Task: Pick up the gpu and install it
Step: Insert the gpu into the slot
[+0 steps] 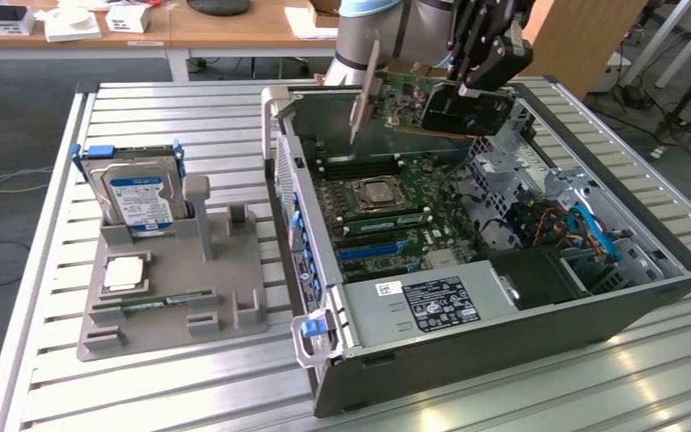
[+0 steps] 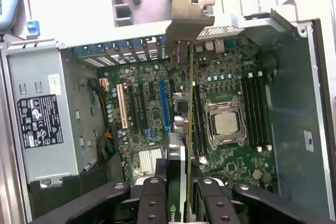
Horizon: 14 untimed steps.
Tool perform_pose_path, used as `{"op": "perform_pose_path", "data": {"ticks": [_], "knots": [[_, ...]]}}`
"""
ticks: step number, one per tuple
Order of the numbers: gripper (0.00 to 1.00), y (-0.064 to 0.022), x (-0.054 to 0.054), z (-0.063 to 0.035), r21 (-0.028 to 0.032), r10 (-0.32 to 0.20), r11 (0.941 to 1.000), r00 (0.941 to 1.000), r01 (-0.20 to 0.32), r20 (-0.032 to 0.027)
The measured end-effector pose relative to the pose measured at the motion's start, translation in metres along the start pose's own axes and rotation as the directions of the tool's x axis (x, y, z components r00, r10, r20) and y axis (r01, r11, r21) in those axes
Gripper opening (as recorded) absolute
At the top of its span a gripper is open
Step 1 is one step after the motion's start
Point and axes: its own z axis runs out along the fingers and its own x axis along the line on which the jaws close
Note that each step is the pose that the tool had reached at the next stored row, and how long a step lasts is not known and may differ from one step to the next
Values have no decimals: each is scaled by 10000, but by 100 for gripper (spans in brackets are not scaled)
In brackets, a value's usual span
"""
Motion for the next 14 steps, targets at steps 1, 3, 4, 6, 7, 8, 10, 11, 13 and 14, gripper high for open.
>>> {"op": "perform_pose_path", "data": {"ticks": [1, 3, 4, 6, 7, 8, 10, 11, 13, 14], "knots": [[27, 0, 0, 0, -4, -179, 9998, 9998, 179, -9], [27, 0, 0, 1, -13, -549, 9985, 9985, 549, -26], [27, 0, 0, 2, -17, -728, 9973, 9973, 728, -34], [27, 0, 0, 2, -27, -1074, 9942, 9942, 1074, -52], [27, 0, 0, 1, -28, -1144, 9934, 9934, 1144, -54], [27, 0, 0, 1, -29, -1150, 9934, 9933, 1150, -55], [27, 0, 0, 2, -29, -1152, 9933, 9933, 1152, -55], [27, 0, 0, 2, -29, -1152, 9933, 9933, 1152, -55], [27, 0, 0, 3, -29, -1177, 9930, 9930, 1177, -55], [27, 0, 0, 4, -31, -1248, 9922, 9922, 1248, -58]]}}
